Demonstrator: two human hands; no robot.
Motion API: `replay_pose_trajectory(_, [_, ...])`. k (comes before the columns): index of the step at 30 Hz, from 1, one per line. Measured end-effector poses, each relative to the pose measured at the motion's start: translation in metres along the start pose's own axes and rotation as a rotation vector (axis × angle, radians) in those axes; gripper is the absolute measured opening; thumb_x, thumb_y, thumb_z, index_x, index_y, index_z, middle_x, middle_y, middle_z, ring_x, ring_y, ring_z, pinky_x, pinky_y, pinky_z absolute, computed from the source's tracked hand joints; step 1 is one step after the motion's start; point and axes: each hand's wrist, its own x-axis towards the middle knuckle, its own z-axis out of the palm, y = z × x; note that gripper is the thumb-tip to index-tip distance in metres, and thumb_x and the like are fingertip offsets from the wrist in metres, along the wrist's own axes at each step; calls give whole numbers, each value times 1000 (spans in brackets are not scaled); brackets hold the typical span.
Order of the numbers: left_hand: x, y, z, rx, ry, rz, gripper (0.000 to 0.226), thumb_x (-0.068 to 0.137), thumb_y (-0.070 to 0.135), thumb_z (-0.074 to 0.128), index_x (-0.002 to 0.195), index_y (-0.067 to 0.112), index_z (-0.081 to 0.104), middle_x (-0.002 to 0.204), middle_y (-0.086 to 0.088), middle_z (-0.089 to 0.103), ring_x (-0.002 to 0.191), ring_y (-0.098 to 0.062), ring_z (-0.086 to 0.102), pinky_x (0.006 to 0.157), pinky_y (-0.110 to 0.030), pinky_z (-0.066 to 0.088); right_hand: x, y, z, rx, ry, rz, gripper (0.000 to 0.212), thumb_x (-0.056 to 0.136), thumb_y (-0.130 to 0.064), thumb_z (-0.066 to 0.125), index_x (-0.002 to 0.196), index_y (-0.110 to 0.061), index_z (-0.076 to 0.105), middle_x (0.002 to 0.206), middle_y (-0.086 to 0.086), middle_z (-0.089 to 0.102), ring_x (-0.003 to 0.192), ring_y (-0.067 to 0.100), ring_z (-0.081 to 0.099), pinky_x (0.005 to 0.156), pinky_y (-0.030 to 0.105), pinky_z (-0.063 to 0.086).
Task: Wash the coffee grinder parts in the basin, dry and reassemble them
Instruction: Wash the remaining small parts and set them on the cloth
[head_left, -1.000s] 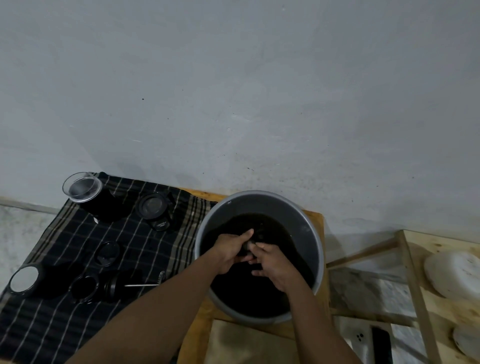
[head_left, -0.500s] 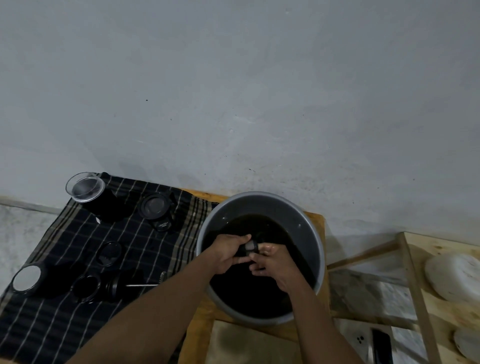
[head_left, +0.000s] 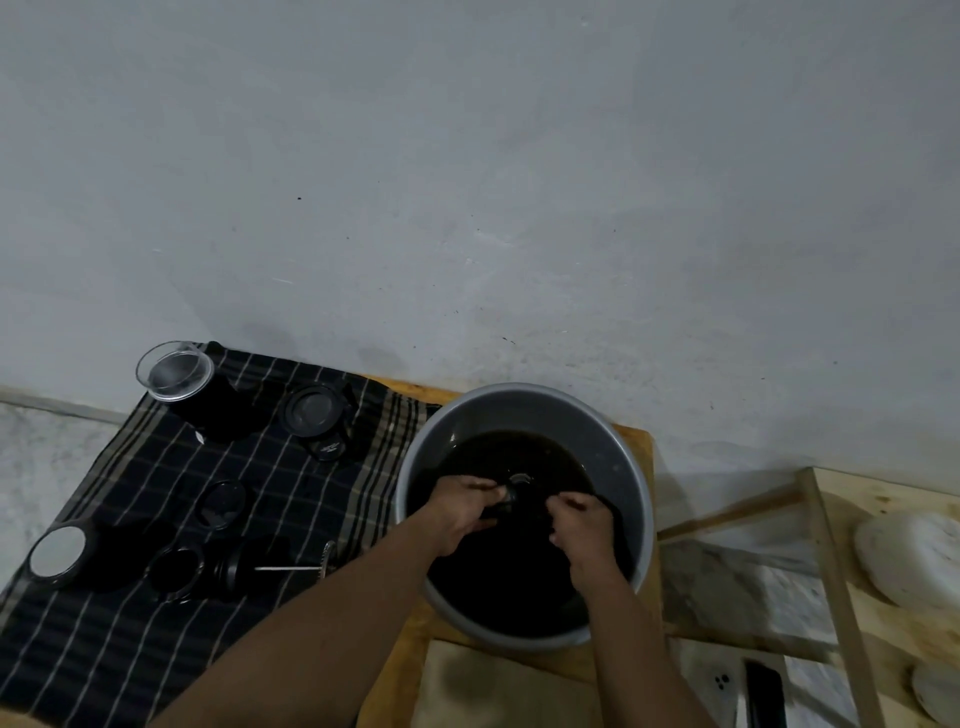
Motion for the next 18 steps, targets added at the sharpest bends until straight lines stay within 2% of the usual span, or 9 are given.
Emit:
replay_pose_trajectory(2, [1,-1,0,36,-5,-23,20,92,7,73,111,10,68,119,-13,67,98,-24,67,73,-33,61,-3,-1,-4,81,133,32,8,94,-12,60,94,-12,67,89,12,68,78,23,62,73,36,51])
replay_pose_trajectory(3, [1,-3,0,65,-5,-29,23,93,9,73,114,12,67,119,-13,68,97,-25,68,70,-34,61,-3,-2,-3,92,89,52,11,96,-12,56,92,-11,67,87,12,67,77,23,62,70,35,51])
replay_pose_trajectory(6, [1,-8,1,119,1,-28,27,95,13,71,120,15,63,113,-13,72,87,-25,70,66,-33,59,-15,-13,9,45,-281,128,17,97,-17,54,98,-12,71,94,10,70,90,24,65,80,40,54])
replay_pose_trajectory(7, [1,-9,2,115,-1,-26,26,96,12,70,121,14,63,111,-14,72,83,-24,69,65,-32,58,-17,-16,12,-65,-350,114,18,97,-18,53,99,-15,70,96,7,70,92,22,64,81,39,53])
replay_pose_trajectory(9, [1,-8,3,96,-19,-19,26,97,10,68,122,10,63,105,-15,72,74,-22,66,61,-29,54,-17,-18,12,-230,-414,55,19,97,-18,49,97,-20,68,92,4,67,86,19,60,75,33,46])
replay_pose_trajectory(12, [3,-6,3,64,4,20,24,99,8,64,123,4,64,92,-11,70,62,-18,57,51,-26,47,-19,-17,7,-222,-548,1,22,102,-12,49,107,-21,68,88,-2,67,81,10,59,69,23,45])
replay_pose_trajectory(16, [2,-5,6,33,-5,26,22,102,9,60,120,-1,65,88,-12,67,60,-17,55,50,-26,45,-9,-11,-2,-73,-429,-39,15,95,-12,67,109,-19,70,108,1,73,96,14,64,73,23,46])
replay_pose_trajectory(18, [1,-4,5,18,-25,2,18,102,12,59,115,1,67,90,-11,68,62,-17,56,52,-26,46,-10,-13,-3,-210,-473,-71,19,100,-22,62,117,-21,70,106,-1,73,94,11,65,75,22,48])
